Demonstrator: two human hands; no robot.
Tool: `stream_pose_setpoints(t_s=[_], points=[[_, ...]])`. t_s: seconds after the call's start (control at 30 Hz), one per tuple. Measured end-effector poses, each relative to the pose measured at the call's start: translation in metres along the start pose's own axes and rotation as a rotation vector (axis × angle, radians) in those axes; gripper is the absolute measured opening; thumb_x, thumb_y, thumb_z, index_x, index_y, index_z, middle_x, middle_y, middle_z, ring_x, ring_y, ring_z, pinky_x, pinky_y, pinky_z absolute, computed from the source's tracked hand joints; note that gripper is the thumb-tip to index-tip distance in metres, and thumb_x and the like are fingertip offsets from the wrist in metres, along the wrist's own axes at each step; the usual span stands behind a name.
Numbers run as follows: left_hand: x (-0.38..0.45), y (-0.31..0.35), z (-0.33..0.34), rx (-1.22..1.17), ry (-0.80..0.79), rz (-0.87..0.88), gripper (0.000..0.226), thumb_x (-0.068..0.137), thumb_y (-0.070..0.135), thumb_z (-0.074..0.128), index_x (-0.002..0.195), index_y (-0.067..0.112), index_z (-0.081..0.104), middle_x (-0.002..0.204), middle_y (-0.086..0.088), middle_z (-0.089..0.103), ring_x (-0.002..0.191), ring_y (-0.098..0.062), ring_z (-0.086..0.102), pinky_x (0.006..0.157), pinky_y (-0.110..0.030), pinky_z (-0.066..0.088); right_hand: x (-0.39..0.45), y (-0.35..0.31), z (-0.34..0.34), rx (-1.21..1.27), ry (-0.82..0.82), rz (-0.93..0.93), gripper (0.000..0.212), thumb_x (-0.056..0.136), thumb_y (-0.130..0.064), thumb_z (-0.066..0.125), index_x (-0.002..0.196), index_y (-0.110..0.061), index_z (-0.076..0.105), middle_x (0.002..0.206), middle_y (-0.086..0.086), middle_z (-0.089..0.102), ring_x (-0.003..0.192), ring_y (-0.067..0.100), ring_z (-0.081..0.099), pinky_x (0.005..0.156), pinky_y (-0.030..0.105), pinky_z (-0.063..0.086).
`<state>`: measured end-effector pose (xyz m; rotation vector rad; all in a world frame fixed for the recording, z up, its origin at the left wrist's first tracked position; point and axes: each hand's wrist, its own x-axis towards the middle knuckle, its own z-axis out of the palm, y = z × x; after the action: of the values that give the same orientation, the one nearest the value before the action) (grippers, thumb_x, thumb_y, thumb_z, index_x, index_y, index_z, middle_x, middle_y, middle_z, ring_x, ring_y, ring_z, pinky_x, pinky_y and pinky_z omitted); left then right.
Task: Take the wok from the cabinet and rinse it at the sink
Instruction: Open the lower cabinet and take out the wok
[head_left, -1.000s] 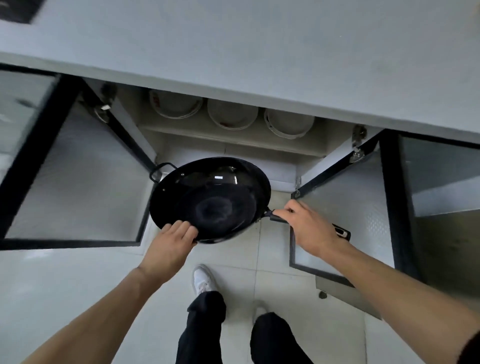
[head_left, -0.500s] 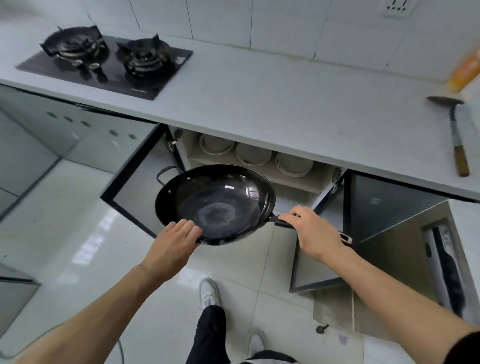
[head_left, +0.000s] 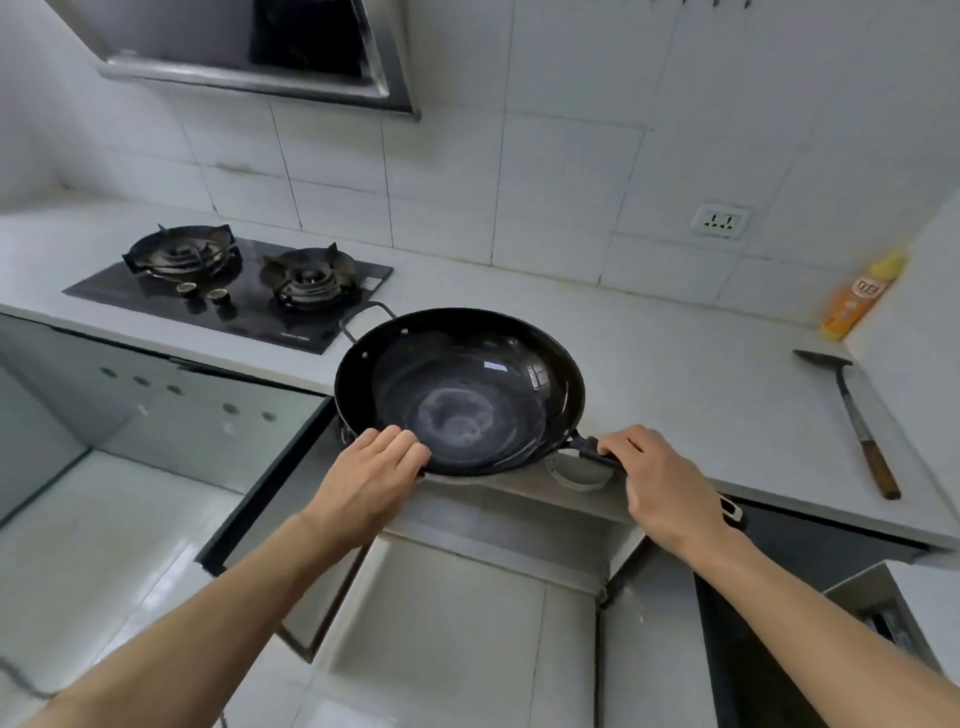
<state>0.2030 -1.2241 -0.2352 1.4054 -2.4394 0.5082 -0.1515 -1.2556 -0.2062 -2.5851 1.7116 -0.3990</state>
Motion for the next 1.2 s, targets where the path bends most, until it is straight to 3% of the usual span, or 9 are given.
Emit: stream_pose_setpoints(t_s=[0.2, 0.5, 0.6, 0.77, 0.93, 1.07, 1.2], points=[[0.052, -0.059, 0.016, -0.019, 0.004, 0.046, 0.006, 0.091, 0.021, 0.056, 0.090, 0.016, 0.053, 0.086, 0.000, 0.051, 0.076, -0.022, 0.047, 0.067, -0.034, 0.040, 0.055, -0.007, -0.008, -0.073, 0.038, 0.105, 0.052, 0.080, 0.006, 0.054, 0.118, -0.029, 0.050, 0.113, -0.007, 0.048, 0.077, 0.012, 0.043, 0.058, 0.025, 0.035], [0.126, -0.085, 0.057, -0.053, -0.038, 0.117, 0.008, 0.090, 0.026, 0.054, 0.087, 0.018, 0.052, 0.083, 0.003, 0.052, 0.071, -0.018, 0.048, 0.060, -0.031, 0.042, 0.107, 0.034, 0.011, -0.074, -0.028, 0.214, 0.054, 0.077, 0.005, 0.056, 0.117, -0.032, 0.049, 0.111, -0.007, 0.048, 0.073, 0.015, 0.050, 0.056, 0.027, 0.044], [0.152, -0.091, 0.075, -0.047, -0.080, 0.095, 0.009, 0.089, 0.028, 0.053, 0.088, 0.019, 0.054, 0.083, 0.004, 0.053, 0.071, -0.017, 0.049, 0.060, -0.029, 0.044, 0.134, 0.054, 0.020, -0.057, -0.053, 0.211, 0.053, 0.080, 0.002, 0.057, 0.118, -0.032, 0.049, 0.112, -0.006, 0.049, 0.072, 0.015, 0.052, 0.057, 0.029, 0.048], [0.189, -0.105, 0.099, -0.058, -0.127, 0.047, 0.012, 0.089, 0.032, 0.048, 0.088, 0.021, 0.052, 0.083, 0.005, 0.053, 0.071, -0.017, 0.048, 0.060, -0.029, 0.045, 0.182, 0.083, 0.035, -0.003, -0.102, 0.179, 0.050, 0.082, 0.003, 0.053, 0.118, -0.030, 0.048, 0.112, -0.005, 0.047, 0.072, 0.016, 0.044, 0.055, 0.026, 0.034], [0.214, -0.120, 0.121, -0.057, -0.150, -0.004, 0.018, 0.089, 0.033, 0.042, 0.088, 0.020, 0.054, 0.083, 0.005, 0.052, 0.071, -0.018, 0.048, 0.060, -0.031, 0.045, 0.223, 0.104, 0.047, 0.039, -0.119, 0.164, 0.050, 0.081, 0.004, 0.055, 0.118, -0.029, 0.050, 0.114, -0.005, 0.048, 0.070, 0.016, 0.047, 0.056, 0.028, 0.041], [0.231, -0.135, 0.137, -0.073, -0.197, -0.027, 0.022, 0.089, 0.036, 0.038, 0.090, 0.022, 0.055, 0.084, 0.007, 0.053, 0.071, -0.016, 0.048, 0.061, -0.028, 0.047, 0.247, 0.112, 0.059, 0.042, -0.143, 0.174, 0.052, 0.081, 0.005, 0.054, 0.119, -0.029, 0.050, 0.115, -0.006, 0.048, 0.071, 0.014, 0.044, 0.057, 0.026, 0.037], [0.244, -0.152, 0.155, -0.110, -0.219, -0.049, 0.009, 0.090, 0.033, 0.050, 0.089, 0.024, 0.052, 0.084, 0.008, 0.053, 0.073, -0.016, 0.047, 0.063, -0.029, 0.047, 0.269, 0.115, 0.071, 0.027, -0.153, 0.195, 0.053, 0.081, 0.005, 0.053, 0.120, -0.031, 0.049, 0.115, -0.007, 0.047, 0.075, 0.014, 0.046, 0.058, 0.025, 0.040]])
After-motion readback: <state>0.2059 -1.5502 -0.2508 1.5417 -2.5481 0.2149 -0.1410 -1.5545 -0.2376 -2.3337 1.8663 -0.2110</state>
